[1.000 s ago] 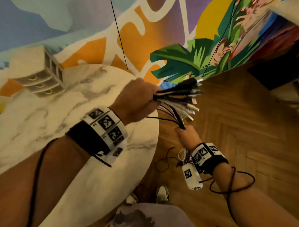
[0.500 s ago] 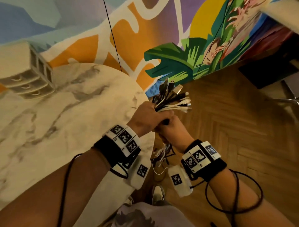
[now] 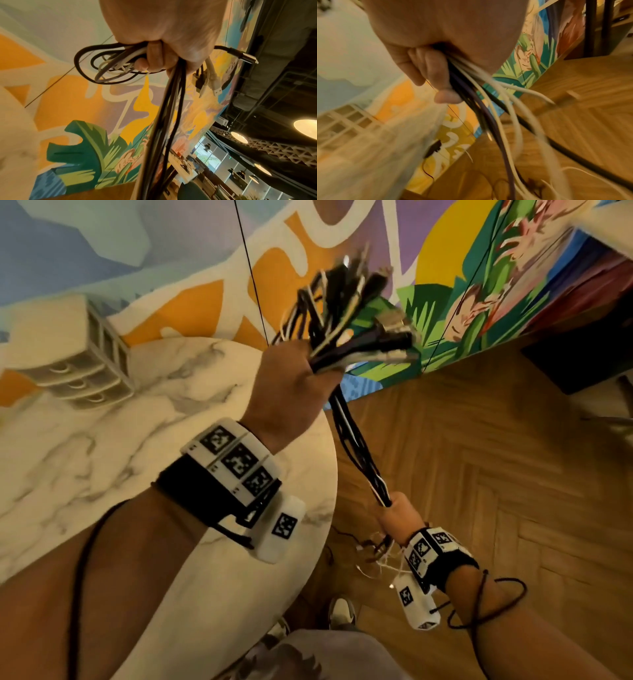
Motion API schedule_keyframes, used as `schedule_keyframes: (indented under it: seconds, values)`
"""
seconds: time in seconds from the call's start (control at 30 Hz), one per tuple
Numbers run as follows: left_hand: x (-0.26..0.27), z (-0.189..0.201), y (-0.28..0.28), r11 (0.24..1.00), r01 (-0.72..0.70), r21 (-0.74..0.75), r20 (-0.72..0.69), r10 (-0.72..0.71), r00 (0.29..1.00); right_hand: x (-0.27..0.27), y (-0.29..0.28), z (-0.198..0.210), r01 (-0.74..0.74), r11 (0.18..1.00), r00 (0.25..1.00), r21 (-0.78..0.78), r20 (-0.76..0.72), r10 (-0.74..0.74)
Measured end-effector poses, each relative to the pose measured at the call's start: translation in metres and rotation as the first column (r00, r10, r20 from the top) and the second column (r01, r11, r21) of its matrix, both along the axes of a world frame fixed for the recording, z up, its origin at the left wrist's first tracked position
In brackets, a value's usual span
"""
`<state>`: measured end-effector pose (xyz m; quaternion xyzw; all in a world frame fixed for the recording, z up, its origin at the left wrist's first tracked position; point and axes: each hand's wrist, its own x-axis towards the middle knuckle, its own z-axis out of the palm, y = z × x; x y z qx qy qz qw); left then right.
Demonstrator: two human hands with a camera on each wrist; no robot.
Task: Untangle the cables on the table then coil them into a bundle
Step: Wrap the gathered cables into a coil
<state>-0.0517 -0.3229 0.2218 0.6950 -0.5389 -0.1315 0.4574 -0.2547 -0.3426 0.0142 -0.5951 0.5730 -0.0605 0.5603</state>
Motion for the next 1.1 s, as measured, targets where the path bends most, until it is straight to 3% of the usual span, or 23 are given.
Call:
schedule_keyframes:
  seconds: [0.1, 0.27, 0.33, 0.4, 0.57, 0.73, 0.83, 0.93, 0.97, 1.03, 1.1]
  values:
    - [0.016, 0.014, -0.003, 0.997, -0.069, -0.036, 0.006, 0.069, 0.998, -0.011, 0.006, -0.016, -0.023, 0.999, 0.998, 0.035, -0.061, 0.025]
    - [0.019, 0.022, 0.007, 0.996, -0.069, -0.049, 0.025, 0.071, 0.997, -0.018, -0.001, -0.029, 0.005, 0.993, 0.985, 0.119, -0.171, 0.016]
    - [0.020, 0.026, 0.009, 0.995, -0.080, -0.066, 0.025, 0.081, 0.996, -0.024, -0.010, -0.036, 0.057, 0.995, 0.966, 0.078, -0.255, -0.036]
    - [0.023, 0.030, 0.010, 0.993, -0.093, -0.071, 0.033, 0.096, 0.995, -0.030, -0.020, -0.040, 0.014, 1.000, 0.931, -0.013, -0.364, -0.018]
    - [0.026, 0.037, 0.013, 0.985, -0.102, -0.137, -0.003, 0.102, 0.995, -0.038, -0.027, -0.038, -0.022, 1.000, 0.913, -0.019, -0.408, 0.013]
    - [0.020, 0.024, 0.017, 0.994, -0.058, -0.093, -0.020, 0.057, 0.998, -0.051, -0.020, -0.047, -0.123, 0.992, 0.843, 0.031, -0.525, 0.121]
    - [0.010, 0.009, 0.020, 0.998, -0.035, -0.042, -0.101, 0.031, 0.994, -0.061, -0.018, -0.047, -0.262, 0.960, 0.784, 0.097, -0.558, 0.271]
    - [-0.004, -0.010, 0.021, 1.000, -0.006, 0.025, -0.162, 0.010, 0.987, -0.059, -0.018, -0.047, -0.437, 0.899, 0.768, 0.044, -0.503, 0.398]
    - [-0.009, -0.018, 0.022, 0.999, 0.002, 0.051, -0.171, 0.007, 0.985, -0.053, -0.017, -0.038, -0.437, 0.899, 0.818, -0.028, -0.428, 0.384]
    - [-0.018, -0.033, 0.023, 0.995, 0.021, 0.095, -0.191, -0.002, 0.982, -0.036, -0.016, -0.009, -0.308, 0.936, 0.948, -0.170, -0.131, 0.288]
    - [-0.026, -0.046, 0.025, 0.992, 0.038, 0.123, -0.190, -0.014, 0.982, -0.008, -0.010, 0.037, -0.215, 0.949, 0.950, -0.230, 0.176, 0.258]
